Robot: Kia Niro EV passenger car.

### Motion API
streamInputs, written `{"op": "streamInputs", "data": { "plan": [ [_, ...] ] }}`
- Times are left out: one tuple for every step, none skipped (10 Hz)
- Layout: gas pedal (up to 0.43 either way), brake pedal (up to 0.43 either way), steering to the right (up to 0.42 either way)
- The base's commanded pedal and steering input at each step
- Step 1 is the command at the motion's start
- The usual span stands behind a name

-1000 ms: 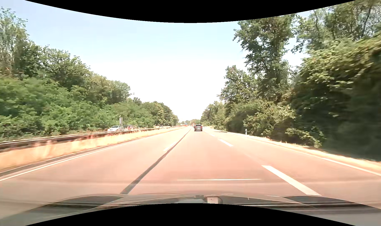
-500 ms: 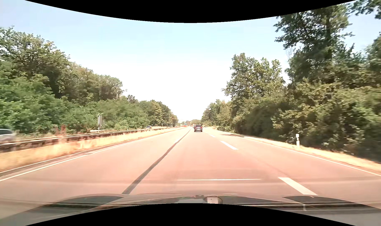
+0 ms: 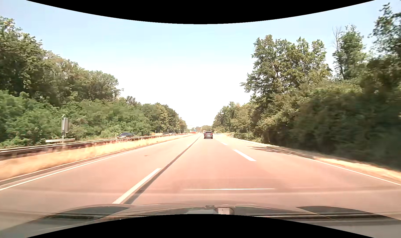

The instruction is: Follow the waypoints while adhering to traffic rules and regulations

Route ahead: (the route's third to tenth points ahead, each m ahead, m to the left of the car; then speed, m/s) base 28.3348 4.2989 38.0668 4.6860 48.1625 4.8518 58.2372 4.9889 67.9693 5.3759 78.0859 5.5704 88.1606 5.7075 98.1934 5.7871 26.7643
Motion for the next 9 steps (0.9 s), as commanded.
{"op": "streamInputs", "data": {
  "plan": [
    [0.150, 0.000, -0.001],
    [0.150, 0.000, -0.001],
    [0.150, 0.000, -0.001],
    [0.138, 0.000, -0.001],
    [0.138, 0.000, -0.001],
    [0.138, 0.000, -0.001],
    [0.130, 0.000, -0.001],
    [0.130, 0.000, -0.001],
    [0.130, 0.000, -0.001]
  ]
}}
